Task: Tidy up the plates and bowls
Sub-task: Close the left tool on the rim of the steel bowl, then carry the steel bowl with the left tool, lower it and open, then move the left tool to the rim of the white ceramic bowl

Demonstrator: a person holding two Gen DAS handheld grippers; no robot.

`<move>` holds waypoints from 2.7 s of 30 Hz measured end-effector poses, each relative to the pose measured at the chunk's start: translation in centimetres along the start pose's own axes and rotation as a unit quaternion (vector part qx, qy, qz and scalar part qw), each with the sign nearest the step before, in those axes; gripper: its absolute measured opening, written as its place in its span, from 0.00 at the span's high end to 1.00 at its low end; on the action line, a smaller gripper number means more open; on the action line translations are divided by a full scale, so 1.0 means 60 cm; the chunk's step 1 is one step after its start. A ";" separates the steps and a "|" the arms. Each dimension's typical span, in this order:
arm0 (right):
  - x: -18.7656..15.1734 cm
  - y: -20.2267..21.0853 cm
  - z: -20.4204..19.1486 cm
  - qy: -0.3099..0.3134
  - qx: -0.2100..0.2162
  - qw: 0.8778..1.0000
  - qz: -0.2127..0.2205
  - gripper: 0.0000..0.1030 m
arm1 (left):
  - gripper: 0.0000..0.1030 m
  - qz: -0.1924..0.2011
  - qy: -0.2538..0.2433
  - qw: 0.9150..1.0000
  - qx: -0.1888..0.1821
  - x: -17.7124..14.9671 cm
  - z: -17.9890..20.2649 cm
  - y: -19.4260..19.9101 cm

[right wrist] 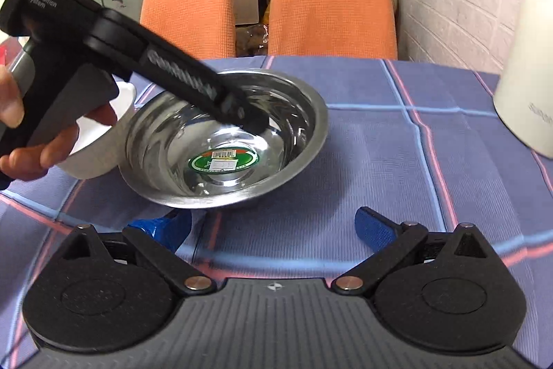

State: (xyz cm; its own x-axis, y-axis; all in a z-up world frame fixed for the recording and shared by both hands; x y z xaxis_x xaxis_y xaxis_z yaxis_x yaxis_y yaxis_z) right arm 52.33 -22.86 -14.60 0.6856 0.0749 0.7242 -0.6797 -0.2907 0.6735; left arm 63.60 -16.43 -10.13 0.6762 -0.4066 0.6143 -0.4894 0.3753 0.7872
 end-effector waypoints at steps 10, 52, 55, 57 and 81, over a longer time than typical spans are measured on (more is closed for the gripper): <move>0.033 -0.005 -0.019 0.034 0.004 0.997 0.064 0.19 | 0.45 -0.011 -0.011 1.000 0.006 -0.015 0.007 -0.010; -0.155 0.305 -0.264 0.058 0.038 0.987 0.145 0.16 | 0.44 0.069 0.004 0.996 0.050 -0.343 0.117 0.343; -0.182 0.294 -0.244 0.036 0.029 0.992 0.120 0.16 | 0.44 0.046 -0.004 0.998 0.038 -0.355 0.143 0.310; -0.197 0.285 -0.231 0.025 0.023 0.994 0.105 0.15 | 0.44 0.033 -0.013 0.999 0.034 -0.363 0.160 0.286; -0.081 0.286 -0.127 0.109 0.001 0.991 0.077 0.16 | 0.24 0.075 0.034 0.990 0.111 -0.238 -0.041 0.346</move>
State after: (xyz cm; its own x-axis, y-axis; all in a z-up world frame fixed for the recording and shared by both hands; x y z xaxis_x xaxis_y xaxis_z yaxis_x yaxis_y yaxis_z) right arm 35.38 -20.95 -5.43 0.5011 0.2342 0.8331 -0.7712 -0.3160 0.5527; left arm 45.16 -0.81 -2.70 0.6187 -0.3002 0.7260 -0.6912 0.2312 0.6847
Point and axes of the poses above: each gripper's, at about its wrist camera, not at the fingertips, and y roughly against the way its jaws point, z to its right, x to its top, the point moved 8 cm from there along -y, roughly the way its jaws point, and after that the axes turned 3 degrees about -y, right-handed, at the moved point
